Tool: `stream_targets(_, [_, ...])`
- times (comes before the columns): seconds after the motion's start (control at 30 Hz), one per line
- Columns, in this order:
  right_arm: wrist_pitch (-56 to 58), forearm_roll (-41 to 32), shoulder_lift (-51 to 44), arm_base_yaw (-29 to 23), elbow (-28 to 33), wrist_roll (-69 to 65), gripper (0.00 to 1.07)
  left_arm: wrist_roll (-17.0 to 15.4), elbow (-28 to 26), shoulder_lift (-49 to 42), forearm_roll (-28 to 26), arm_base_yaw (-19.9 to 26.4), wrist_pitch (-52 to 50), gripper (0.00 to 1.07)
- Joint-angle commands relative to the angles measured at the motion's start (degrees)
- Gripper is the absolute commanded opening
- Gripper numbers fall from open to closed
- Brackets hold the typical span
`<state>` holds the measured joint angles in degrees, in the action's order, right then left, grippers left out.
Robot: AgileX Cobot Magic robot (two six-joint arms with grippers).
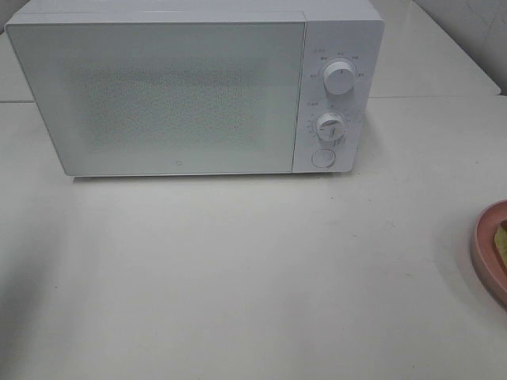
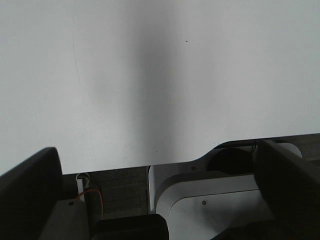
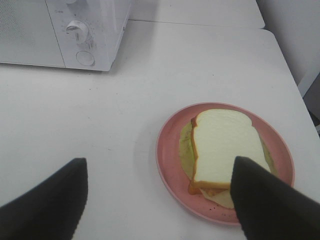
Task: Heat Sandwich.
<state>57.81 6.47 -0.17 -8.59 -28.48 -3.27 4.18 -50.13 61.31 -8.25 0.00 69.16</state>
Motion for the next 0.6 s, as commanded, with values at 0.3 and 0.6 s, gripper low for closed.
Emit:
stream_targets(0.3, [-0.69,0.23,-1.49,0.46,0.06,0.06,0.76,-1.49,11.97,-21.66,1.78,0.0,-2.92,1.0])
stream_targets(0.6, [-0.69,0.23,-1.49,0.46,0.06,0.06,0.76,-1.66,18.56,-36.44,2.01,0.06,-4.64,1.0])
